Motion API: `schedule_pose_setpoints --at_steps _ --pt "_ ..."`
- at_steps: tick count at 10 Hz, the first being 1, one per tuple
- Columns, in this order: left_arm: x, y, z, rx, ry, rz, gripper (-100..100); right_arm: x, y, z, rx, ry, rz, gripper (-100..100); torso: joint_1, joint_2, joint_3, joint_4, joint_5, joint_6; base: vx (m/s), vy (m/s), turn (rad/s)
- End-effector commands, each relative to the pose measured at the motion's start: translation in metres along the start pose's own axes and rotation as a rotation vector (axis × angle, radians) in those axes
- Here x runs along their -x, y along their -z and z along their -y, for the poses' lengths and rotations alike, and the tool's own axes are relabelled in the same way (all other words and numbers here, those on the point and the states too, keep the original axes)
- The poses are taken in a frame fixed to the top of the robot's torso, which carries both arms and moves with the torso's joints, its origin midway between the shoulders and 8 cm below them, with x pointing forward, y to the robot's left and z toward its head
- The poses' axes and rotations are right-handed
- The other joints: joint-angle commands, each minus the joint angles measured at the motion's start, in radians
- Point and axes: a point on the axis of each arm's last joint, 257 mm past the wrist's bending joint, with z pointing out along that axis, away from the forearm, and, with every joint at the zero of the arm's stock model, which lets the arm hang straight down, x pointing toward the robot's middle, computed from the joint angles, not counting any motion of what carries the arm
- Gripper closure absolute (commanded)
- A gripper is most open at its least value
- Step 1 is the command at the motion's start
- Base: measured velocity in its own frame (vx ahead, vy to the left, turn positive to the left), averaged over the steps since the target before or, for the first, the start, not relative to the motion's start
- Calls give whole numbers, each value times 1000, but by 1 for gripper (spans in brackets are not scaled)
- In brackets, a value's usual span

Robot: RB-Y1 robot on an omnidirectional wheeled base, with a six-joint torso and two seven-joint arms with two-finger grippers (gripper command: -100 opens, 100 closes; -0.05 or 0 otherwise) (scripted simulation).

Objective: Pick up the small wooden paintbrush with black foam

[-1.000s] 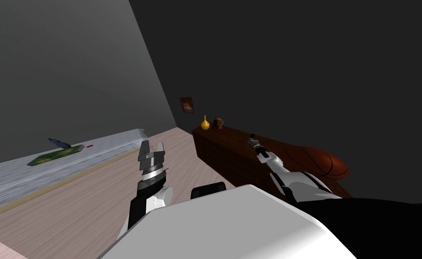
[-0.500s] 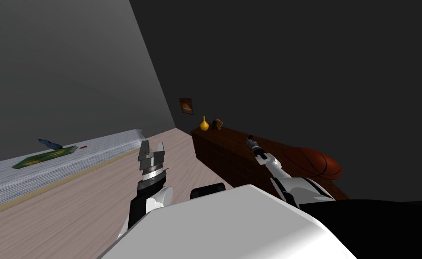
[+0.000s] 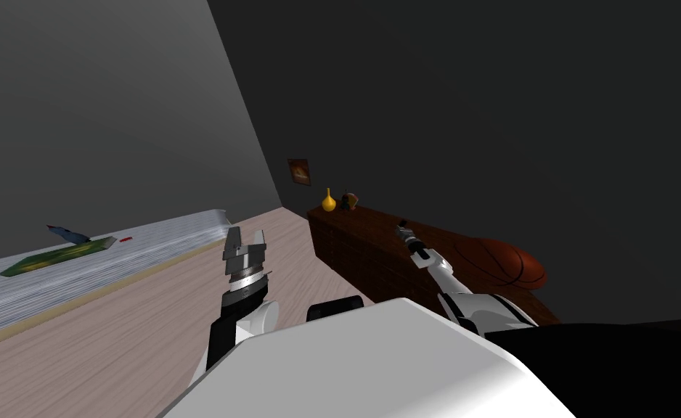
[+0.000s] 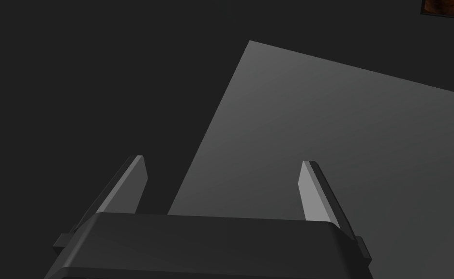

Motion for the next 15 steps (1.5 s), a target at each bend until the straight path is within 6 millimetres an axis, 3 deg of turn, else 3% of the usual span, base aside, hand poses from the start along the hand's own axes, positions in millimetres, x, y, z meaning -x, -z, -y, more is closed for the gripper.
schedule_pose_setpoints --at_steps 1,2,4,5,8,9,11,12,14,15 --pt "0 0 0 0 0 0 0 16 -4 -9 20 4 31 100 0 0 0 0 0 0 3 -6 3" --pt "0 0 0 0 0 0 0 -8 10 -12 7 -2 -14 100 1 1 1 0 1 0 28 -31 -78" --pt "0 0 0 0 0 0 0 15 3 -25 37 4 34 100 -1 -1 -1 0 0 0 27 -29 -21" --pt "0 0 0 0 0 0 0 -8 18 -25 17 -3 -12 100 0 -1 -1 0 1 -1 40 -42 -52" --pt "0 0 0 0 0 0 0 15 13 -38 45 4 35 100 0 -1 -1 -1 1 -1 16 -16 -18" --pt "0 0 0 0 0 0 0 -10 28 -34 16 -3 -15 100 2 0 0 0 2 -1 36 -30 -40" --pt "0 0 0 0 0 0 0 17 24 -49 48 5 39 100 0 -2 -1 -1 1 0 25 -25 -39" --pt "0 0 0 0 0 0 0 -6 40 -43 16 1 -8 100 1 -1 -1 0 1 -1 41 -32 -50" --pt "0 0 0 0 0 0 0 21 35 -57 45 8 46 100 0 -2 -1 -1 1 0 23 -28 -28" --pt "0 0 0 0 0 0 0 21 35 -58 45 8 47 100 1 -1 -1 -1 2 -1 5 -7 16"
